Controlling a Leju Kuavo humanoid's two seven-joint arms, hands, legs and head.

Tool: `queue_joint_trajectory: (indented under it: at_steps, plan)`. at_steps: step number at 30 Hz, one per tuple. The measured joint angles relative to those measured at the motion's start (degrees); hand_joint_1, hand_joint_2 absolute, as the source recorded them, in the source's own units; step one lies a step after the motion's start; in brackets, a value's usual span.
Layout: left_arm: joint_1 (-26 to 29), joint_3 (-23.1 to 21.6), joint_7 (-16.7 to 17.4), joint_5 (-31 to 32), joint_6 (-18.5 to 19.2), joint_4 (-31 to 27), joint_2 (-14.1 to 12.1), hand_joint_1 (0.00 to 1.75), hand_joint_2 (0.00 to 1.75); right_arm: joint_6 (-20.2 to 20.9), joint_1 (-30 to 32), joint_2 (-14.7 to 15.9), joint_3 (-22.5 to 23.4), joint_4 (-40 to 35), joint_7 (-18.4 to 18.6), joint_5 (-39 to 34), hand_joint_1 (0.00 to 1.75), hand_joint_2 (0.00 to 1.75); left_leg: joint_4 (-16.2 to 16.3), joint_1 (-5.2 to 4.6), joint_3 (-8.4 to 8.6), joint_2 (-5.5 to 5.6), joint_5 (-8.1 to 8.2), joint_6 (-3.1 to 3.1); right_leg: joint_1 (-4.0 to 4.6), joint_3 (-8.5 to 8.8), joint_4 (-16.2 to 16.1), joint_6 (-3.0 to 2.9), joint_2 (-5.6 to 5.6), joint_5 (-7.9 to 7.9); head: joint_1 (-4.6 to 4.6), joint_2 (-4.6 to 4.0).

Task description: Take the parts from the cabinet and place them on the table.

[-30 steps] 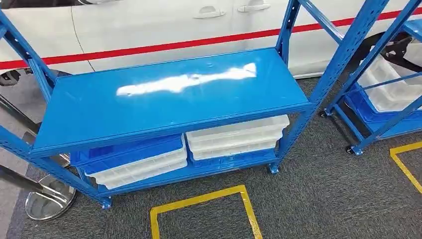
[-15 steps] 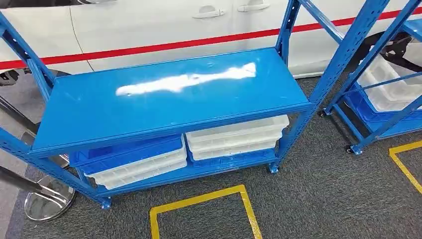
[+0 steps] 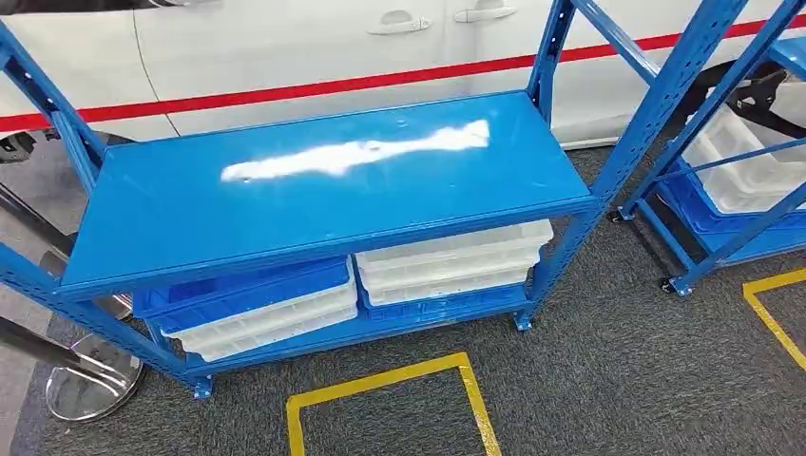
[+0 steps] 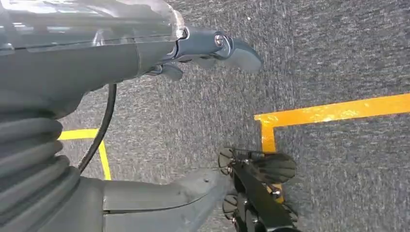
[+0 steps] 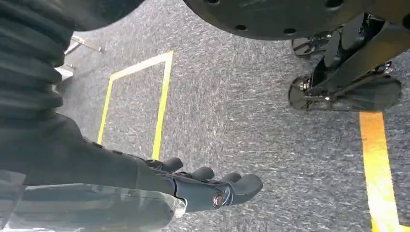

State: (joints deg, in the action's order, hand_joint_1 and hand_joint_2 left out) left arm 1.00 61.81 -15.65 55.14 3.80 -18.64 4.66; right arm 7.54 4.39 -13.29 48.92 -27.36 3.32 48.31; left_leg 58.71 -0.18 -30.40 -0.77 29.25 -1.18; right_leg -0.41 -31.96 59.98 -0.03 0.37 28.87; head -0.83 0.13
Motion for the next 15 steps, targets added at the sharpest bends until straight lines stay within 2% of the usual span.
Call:
queue_joint_trajectory:
  at_steps: [5,6,7,15]
  plan:
    - [0.7,-6.2,1.6,-5.8,-0.4,-0.4,-0.3,0.00,1.75,-0.8,0.4,1.1,-4.9,0.3,-0.4,-5.1,0.00,1.75,0.0,0.00,0.00,0.00,0.00,0.00,0.00,0.00,0.0,0.00,0.00,0.00,0.00,0.02]
    - [0.9,-7.4,1.9,-6.9,-0.6,-0.4,-0.4,0.00,1.75,-0.9,0.5,1.4,-5.8,0.3,-0.4,-6.0,0.00,0.00,0.0,0.00,0.00,0.00,0.00,0.00,0.00,0.01,0.0,0.00,0.00,0.00,0.00,0.00]
    - [1.0,-8.8,2.3,-8.1,-0.6,-0.4,-0.5,0.00,0.00,-1.0,0.6,1.6,-7.0,0.4,-0.6,-7.1,0.00,0.00,0.0,0.00,0.00,0.00,0.00,0.00,0.00,0.00,0.0,0.00,0.00,0.00,0.00,0.02]
    - [2.2,-19.0,4.8,-17.3,-1.2,-0.9,-1.2,0.00,0.00,-2.5,1.2,3.7,-15.0,1.0,-1.0,-15.2,0.00,0.00,0.0,0.00,0.01,0.00,0.00,0.00,0.00,0.00,0.0,0.00,0.00,0.00,0.00,0.02]
